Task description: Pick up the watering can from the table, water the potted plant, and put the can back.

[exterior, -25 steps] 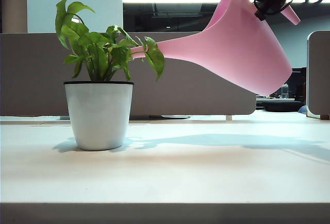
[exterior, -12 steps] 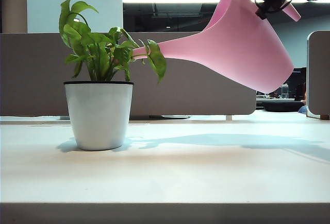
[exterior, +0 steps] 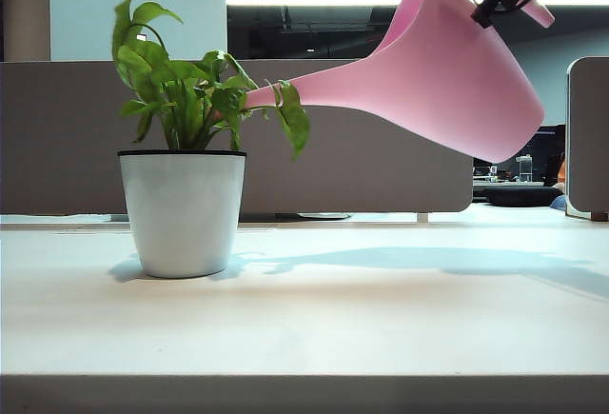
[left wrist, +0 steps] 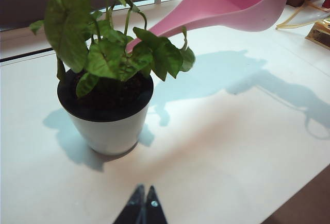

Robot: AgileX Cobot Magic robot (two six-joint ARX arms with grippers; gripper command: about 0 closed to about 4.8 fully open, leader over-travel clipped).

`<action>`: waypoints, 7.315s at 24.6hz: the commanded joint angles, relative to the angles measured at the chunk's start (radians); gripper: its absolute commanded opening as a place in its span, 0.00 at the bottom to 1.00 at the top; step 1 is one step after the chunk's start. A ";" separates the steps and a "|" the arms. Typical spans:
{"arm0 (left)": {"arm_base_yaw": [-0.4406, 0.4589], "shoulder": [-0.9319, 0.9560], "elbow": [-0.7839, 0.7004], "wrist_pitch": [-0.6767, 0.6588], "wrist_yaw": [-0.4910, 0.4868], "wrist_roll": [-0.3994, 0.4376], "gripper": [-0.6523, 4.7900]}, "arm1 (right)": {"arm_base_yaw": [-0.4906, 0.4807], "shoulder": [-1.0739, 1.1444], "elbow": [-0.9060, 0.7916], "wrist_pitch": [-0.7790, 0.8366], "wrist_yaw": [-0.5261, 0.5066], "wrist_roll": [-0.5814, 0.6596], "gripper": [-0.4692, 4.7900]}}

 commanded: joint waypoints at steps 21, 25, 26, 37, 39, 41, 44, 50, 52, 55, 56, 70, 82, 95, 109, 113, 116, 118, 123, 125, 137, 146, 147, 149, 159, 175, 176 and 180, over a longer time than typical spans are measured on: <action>-0.001 -0.001 0.007 0.006 0.009 0.003 0.11 | 0.009 -0.045 0.053 0.126 0.071 0.092 0.28; -0.001 -0.001 0.007 0.006 0.008 0.003 0.11 | 0.035 -0.050 0.053 0.099 0.069 0.077 0.28; -0.001 -0.001 0.007 0.006 0.008 0.003 0.11 | 0.042 -0.050 0.053 0.090 0.070 0.072 0.26; -0.001 -0.001 0.007 -0.002 0.008 -0.003 0.11 | 0.068 -0.050 0.052 0.046 0.182 0.220 0.25; -0.001 -0.001 0.007 -0.004 0.008 -0.003 0.11 | 0.058 -0.050 0.052 0.035 0.216 0.288 0.25; -0.001 -0.001 0.007 -0.007 0.008 -0.003 0.11 | 0.045 -0.050 0.052 0.025 0.238 0.347 0.25; -0.001 -0.001 0.007 -0.008 0.007 -0.003 0.11 | 0.016 -0.050 0.052 0.018 0.239 0.439 0.25; -0.001 -0.001 0.007 -0.008 0.007 -0.003 0.11 | -0.076 -0.048 0.051 -0.010 0.232 0.782 0.25; -0.001 -0.001 0.007 -0.008 0.007 -0.003 0.11 | -0.098 -0.047 0.050 -0.037 0.209 0.882 0.25; -0.001 -0.001 0.007 -0.008 0.007 -0.003 0.11 | -0.125 -0.039 0.046 -0.056 0.161 0.988 0.25; -0.001 -0.001 0.007 -0.008 0.006 -0.003 0.11 | -0.130 -0.034 0.043 -0.056 0.146 1.016 0.25; -0.001 -0.001 0.007 -0.009 0.003 0.004 0.11 | -0.165 0.069 -0.091 0.083 0.071 1.144 0.24; -0.001 -0.001 0.007 -0.009 0.002 0.004 0.11 | -0.220 0.256 -0.104 0.212 -0.022 1.162 0.18; -0.001 0.000 0.007 -0.008 -0.020 0.049 0.11 | -0.219 0.352 -0.103 0.228 -0.106 1.022 0.31; -0.001 -0.001 0.007 -0.008 -0.024 0.048 0.11 | -0.220 0.307 -0.103 0.053 -0.108 0.968 0.58; -0.001 -0.001 0.007 -0.007 -0.024 0.048 0.11 | -0.220 0.240 -0.103 -0.030 -0.105 0.899 0.62; -0.001 -0.001 0.007 -0.007 -0.023 0.048 0.11 | -0.220 0.163 -0.103 -0.185 -0.101 0.887 0.63; -0.001 -0.001 0.007 -0.008 -0.023 0.048 0.11 | -0.220 0.131 -0.104 -0.251 -0.102 0.887 0.63; -0.001 0.000 0.007 -0.009 -0.023 0.044 0.11 | -0.220 0.055 -0.104 -0.388 -0.101 0.892 0.63; -0.001 0.000 0.007 -0.009 -0.023 0.044 0.11 | -0.220 -0.002 -0.104 -0.471 -0.101 0.912 0.63; 0.000 -0.119 -0.031 0.081 -0.088 0.032 0.11 | -0.167 -0.544 -0.105 -0.898 -0.113 1.009 0.15; 0.000 -0.263 -0.309 0.283 -0.185 -0.113 0.11 | -0.109 -0.810 -0.143 -1.052 -0.074 1.043 0.09; 0.000 -0.263 -0.345 0.299 -0.201 -0.146 0.11 | -0.109 -0.858 -0.179 -1.049 -0.064 1.044 0.09; -0.001 -0.264 -0.402 0.373 -0.199 -0.183 0.11 | -0.109 -0.944 -0.249 -1.043 -0.042 1.062 0.09; -0.001 -0.281 -0.599 0.574 -0.299 -0.214 0.11 | -0.105 -1.134 -0.452 -1.037 -0.062 1.012 0.09; -0.001 -0.472 -0.666 0.443 -0.341 -0.223 0.11 | -0.107 -1.265 -0.919 -0.712 0.029 0.977 0.09; -0.001 -0.472 -0.668 0.430 -0.341 -0.231 0.11 | -0.107 -1.265 -0.920 -0.714 0.029 0.969 0.09; -0.001 -0.472 -0.681 0.443 -0.368 -0.108 0.11 | -0.107 -1.265 -0.920 -0.710 0.029 0.914 0.09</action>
